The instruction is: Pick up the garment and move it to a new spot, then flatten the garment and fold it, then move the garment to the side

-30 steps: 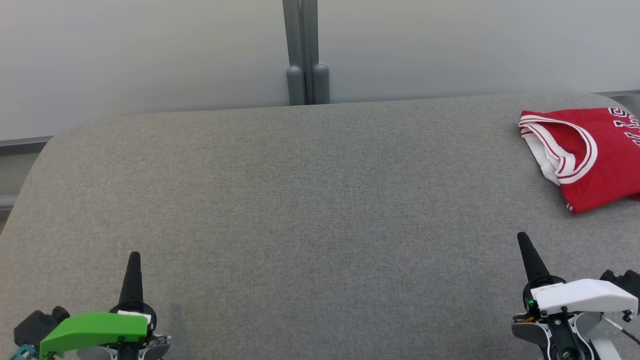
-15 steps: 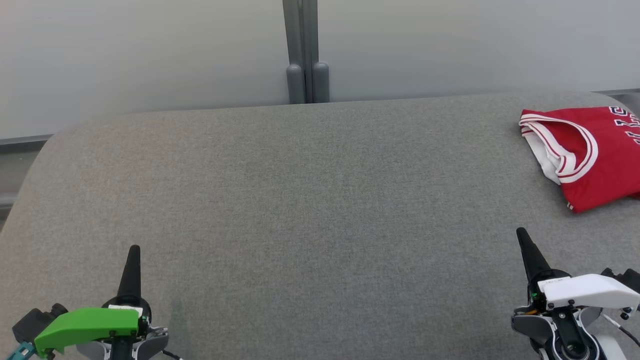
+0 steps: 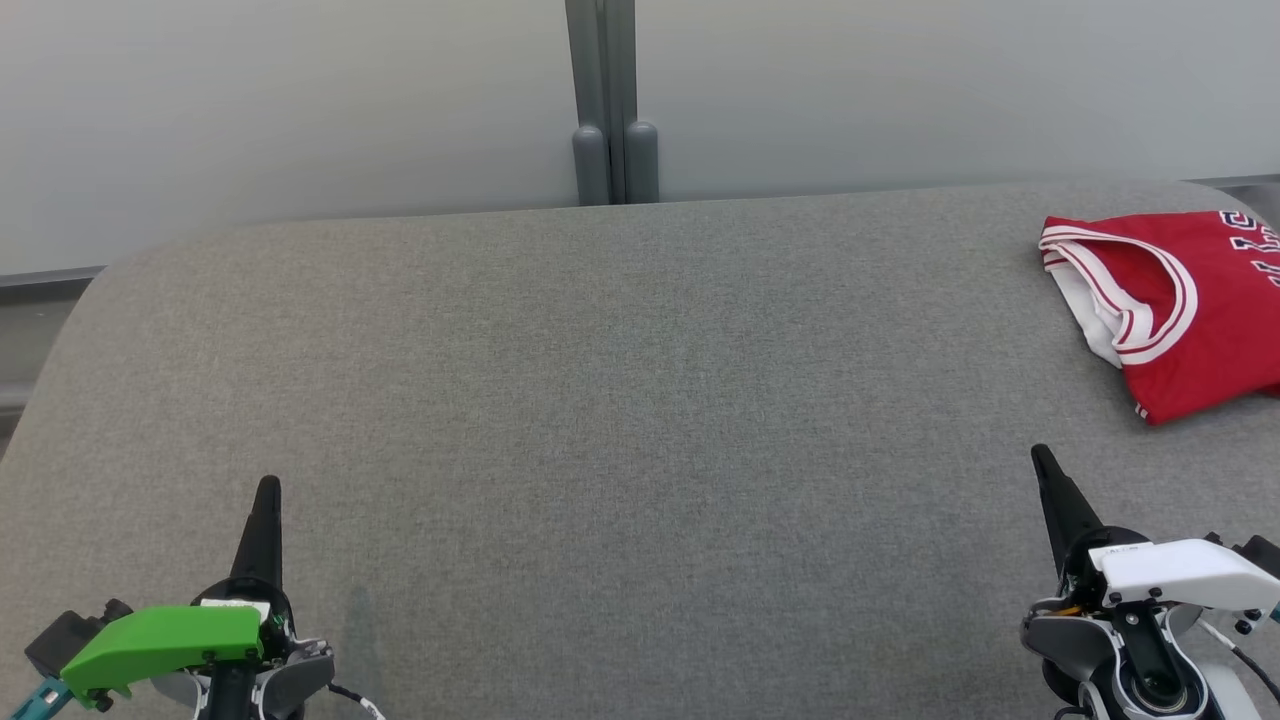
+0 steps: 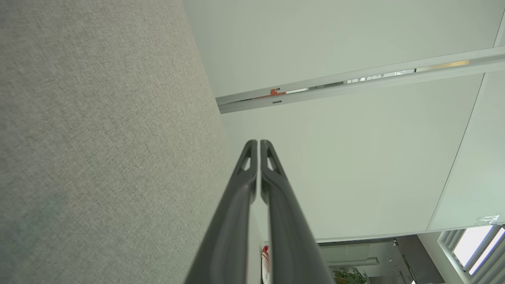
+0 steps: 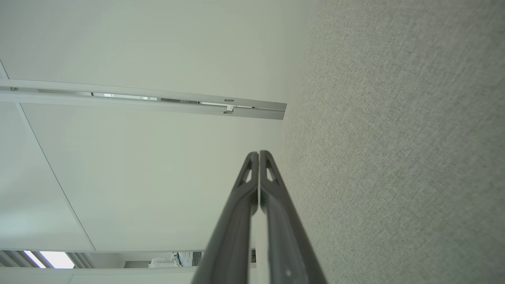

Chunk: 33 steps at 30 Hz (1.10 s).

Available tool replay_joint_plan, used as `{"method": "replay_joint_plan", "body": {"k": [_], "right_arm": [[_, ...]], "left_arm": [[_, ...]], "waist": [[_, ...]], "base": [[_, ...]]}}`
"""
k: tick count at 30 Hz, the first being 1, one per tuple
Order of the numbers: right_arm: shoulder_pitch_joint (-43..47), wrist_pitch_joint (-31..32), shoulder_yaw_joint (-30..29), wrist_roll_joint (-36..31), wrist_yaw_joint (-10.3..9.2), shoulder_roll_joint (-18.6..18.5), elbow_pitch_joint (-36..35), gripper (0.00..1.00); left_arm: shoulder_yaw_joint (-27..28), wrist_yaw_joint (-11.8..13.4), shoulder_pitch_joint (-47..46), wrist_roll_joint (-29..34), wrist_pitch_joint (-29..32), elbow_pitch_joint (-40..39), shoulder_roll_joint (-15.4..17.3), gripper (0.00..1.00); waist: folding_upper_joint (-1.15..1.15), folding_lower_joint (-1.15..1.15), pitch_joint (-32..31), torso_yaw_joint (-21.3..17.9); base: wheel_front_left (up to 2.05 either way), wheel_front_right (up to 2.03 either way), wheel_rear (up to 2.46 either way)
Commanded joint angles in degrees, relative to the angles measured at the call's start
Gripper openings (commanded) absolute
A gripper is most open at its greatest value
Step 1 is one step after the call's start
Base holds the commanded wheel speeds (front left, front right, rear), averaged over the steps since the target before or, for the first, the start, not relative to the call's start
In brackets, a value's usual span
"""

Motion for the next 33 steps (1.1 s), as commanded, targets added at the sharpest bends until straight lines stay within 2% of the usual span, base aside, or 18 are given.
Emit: {"method": "replay_joint_plan", "body": {"k": [1,21,33], "right_arm": [[-0.9,0.5,-0.3,1.3,0.01,0.0,0.1,0.00],[-2.1,2.7,-1.2,8.8,0.01,0.4,0.9,0.00],[-2.0,2.9,-1.4,8.5,0.01,0.5,0.9,0.00]], "left_arm": [[0.3,-0.5,-1.1,-1.5,0.4,-0.3,0.5,0.00],[0.5,-0.5,-2.1,-9.5,2.4,-0.3,0.5,0.00],[0.5,-0.4,-2.0,-9.4,2.5,-0.3,0.5,0.00]], "waist": [[0.00,0.00,0.0,0.0],[0.00,0.00,0.3,0.0],[0.00,0.00,0.3,0.0]], "base": [[0.00,0.00,0.00],[0.00,0.00,0.00],[0.00,0.00,0.00]]}}
